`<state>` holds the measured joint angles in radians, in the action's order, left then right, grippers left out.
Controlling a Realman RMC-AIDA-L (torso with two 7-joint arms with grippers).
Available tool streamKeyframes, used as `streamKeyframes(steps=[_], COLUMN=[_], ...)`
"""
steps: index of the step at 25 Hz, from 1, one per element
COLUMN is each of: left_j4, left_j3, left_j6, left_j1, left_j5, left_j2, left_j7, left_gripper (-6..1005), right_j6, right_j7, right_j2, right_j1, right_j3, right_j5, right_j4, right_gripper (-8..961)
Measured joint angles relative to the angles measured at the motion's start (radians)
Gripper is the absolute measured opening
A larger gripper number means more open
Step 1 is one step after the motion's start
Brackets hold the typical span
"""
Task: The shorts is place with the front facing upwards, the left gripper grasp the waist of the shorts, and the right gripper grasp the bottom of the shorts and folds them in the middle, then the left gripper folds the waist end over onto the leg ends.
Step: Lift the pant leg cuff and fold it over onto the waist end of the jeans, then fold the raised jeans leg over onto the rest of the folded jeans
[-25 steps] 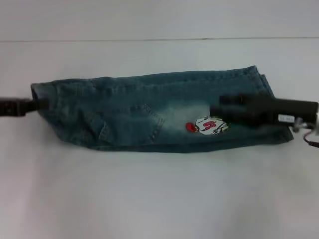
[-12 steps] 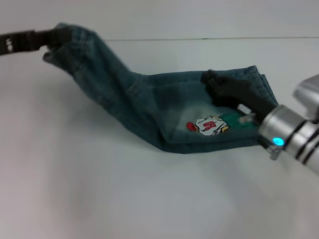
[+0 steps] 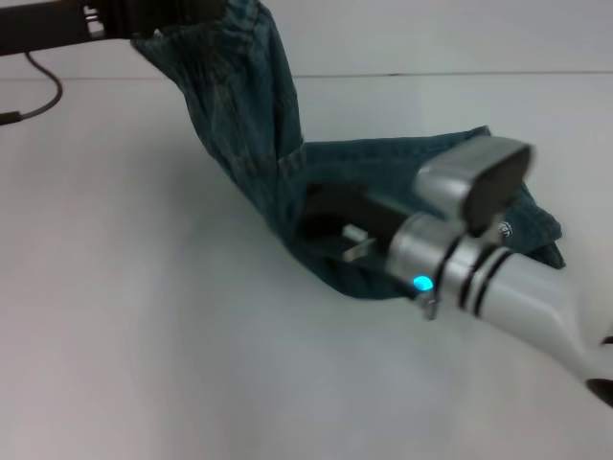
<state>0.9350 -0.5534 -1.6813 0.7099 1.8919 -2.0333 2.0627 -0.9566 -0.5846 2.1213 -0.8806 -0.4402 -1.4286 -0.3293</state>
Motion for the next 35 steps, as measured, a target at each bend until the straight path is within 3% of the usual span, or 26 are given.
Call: streamKeyframes(steps=[6,9,16,22,25,30,32,35], left_j4=[-0.006,-0.006,-0.007,-0.007,-0.011,-0.048,-0.064,-0.105], left_j3=[-0.026,-0.027,-0.027,-0.026,-0.028,-0.071,-0.097,-0.149], left_j6=[0.008,0.012,0.012,0.013,0.015,0.04,0.06,0.105], left_j1=[0.021,0.019,0.007,0.002,0.0,0.0,0.001,0.016], left_j5=[-0.001,0.0,0.004,0.004,0.007,0.011,0.008,0.004], left_j2=[-0.004,-0.008,-0.009,-0.016,-0.024,-0.031,-0.039,-0.069], left_j7=[-0.002,-0.005,-0.006,-0.007,-0.011,-0.03,-0.041,-0.08], left_gripper=[44,44,44,41,46,75,86,104], right_j6=[0.137,0.169,0.201,0.173,0.098,-0.15,-0.229,-0.337], right_j7=[0.002,-0.016,-0.061,-0.063,-0.08,-0.155,-0.215,-0.304], right_j2=[0.0,0.0,0.0,-0.014,-0.02,-0.031,-0.033,-0.034], right_j1=[-0.037,-0.042,-0.058,0.025,0.104,0.237,0.253,0.264], right_j3=[0.286,0.381,0.413,0.446,0.49,0.642,0.682,0.741], right_j5=[-0.376,-0.518,-0.622,-0.621,-0.618,-0.614,-0.614,-0.613], right_j4=[-0.084,-0.108,-0.125,-0.089,-0.018,0.158,0.235,0.337], right_gripper=[-1,-1,-2,-2,-2,-1,-1,-1])
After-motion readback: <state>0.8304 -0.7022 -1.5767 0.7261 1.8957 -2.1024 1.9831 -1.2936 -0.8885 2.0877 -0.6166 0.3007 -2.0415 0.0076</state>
